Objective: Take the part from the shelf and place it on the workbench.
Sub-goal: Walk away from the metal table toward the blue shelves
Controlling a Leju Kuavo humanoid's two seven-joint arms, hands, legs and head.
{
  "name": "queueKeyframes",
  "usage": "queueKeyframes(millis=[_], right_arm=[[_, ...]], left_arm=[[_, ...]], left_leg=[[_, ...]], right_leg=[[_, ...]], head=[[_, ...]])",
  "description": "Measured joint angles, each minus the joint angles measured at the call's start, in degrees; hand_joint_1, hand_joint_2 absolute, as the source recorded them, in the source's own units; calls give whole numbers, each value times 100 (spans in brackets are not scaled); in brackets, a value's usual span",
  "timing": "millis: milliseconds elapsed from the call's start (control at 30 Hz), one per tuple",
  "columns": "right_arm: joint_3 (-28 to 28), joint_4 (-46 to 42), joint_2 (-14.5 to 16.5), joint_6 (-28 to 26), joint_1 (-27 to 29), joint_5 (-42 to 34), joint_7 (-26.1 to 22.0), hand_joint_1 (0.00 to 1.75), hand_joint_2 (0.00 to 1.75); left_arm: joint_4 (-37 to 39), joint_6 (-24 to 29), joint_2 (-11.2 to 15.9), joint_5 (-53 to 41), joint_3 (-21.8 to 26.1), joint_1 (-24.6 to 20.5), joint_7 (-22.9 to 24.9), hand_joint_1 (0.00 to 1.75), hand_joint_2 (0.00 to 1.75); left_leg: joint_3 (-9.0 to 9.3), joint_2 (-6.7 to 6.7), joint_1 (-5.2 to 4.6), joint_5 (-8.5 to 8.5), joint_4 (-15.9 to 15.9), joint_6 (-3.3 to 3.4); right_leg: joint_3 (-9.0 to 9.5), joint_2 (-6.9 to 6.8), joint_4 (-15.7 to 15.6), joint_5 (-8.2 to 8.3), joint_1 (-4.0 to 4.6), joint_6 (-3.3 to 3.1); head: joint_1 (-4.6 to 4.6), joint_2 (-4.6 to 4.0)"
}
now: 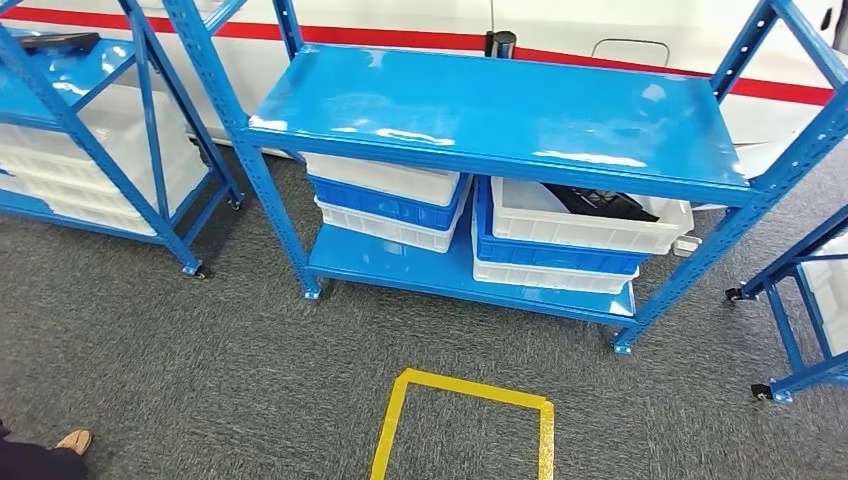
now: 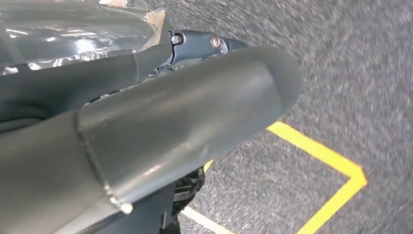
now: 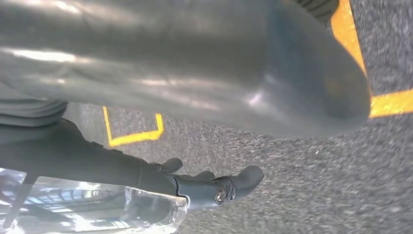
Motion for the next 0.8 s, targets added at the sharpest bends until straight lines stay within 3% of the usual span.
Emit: queueKeyframes(millis=[67, 100, 133, 167, 200, 267, 333, 433, 567, 700, 733, 800], right_arm=[[-1, 0, 1, -1, -6, -8, -10, 0, 0], [-1, 0, 3, -9, -7, -18, -14, 0, 0], [-1, 0, 4, -31, -4, -33, -19, 0, 0], [-3, 0, 4, -71, 2, -48, -24, 0, 0], [-6, 0, 3, -116, 6, -58, -29, 0, 0], [-11, 0, 4, -212, 10, -40, -33, 0, 0], [-11, 0, 8, -259, 12, -6, -28, 0, 0], [-11, 0, 9, -270, 14, 4, -25, 0, 0], [23, 0, 1, -313, 7, 159, 87, 0, 0], [134, 0, -2, -317, 2, 363, 269, 0, 0], [145, 0, -3, -318, 2, 374, 287, 0, 0], [158, 0, -4, -322, 2, 392, 335, 0, 0]], left_arm=[[0, 0, 1, -1, 0, 11, -3, 0, 0], [1, 1, 0, -2, 0, 23, -4, 0, 0], [1, 3, -1, -3, 0, 33, -4, 0, 0], [1, 5, 0, -4, 0, 38, -4, 0, 0], [1, 9, 2, -3, 1, 39, -5, 0, 0], [0, 15, 10, -1, 2, 30, -6, 0, 0], [0, 19, 17, 0, 2, 20, -6, 0, 0], [0, 20, 19, 0, 2, 16, -6, 0, 0], [0, 31, 8, -1, 3, -22, -8, 0, 0], [0, 67, 9, -2, 7, -21, -13, 0, 175], [0, 69, 8, -3, 6, -21, -13, 0, 175], [0, 70, 8, -7, 5, -22, -17, 0, 87]], left_leg=[[-274, -312, 17, -385, 634, -32], [-451, -384, 18, -560, 1014, -32], [-591, -413, 18, -649, 1299, -28], [-657, -424, 20, -624, 1406, -20], [-617, -431, 21, -477, 1282, -7], [-336, -456, 25, -34, 599, 32], [-125, -485, 27, 221, 95, 61], [-95, -500, 27, 238, 9, 69], [-96, -542, -26, 229, -122, 105], [-122, -549, -96, 245, -120, 169], [-129, -549, -98, 249, -119, 175], [-137, -549, -100, 254, -117, 183]], right_leg=[[4, 130, -2, 20, 4, -63], [0, 200, 0, 25, 19, -86], [0, 275, 1, 23, 33, -90], [7, 355, 4, 23, 41, -90], [18, 418, 7, 22, 44, -90], [40, 523, 12, 18, 44, -88], [48, 569, 13, 15, 44, -87], [43, 577, 14, 15, 47, -85], [-33, 593, 38, -8, 121, -47], [-37, 582, 5, 15, 97, -6], [-31, 582, 2, 21, 95, 3], [-27, 582, -2, 29, 93, 15]], head=[[-11, 0], [-11, 0], [-9, 0], [-10, 0], [-9, 0], [-19, 0], [-25, 0], [-24, 0], [-14, 0], [-15, 0], [-16, 0], [-16, 0]])
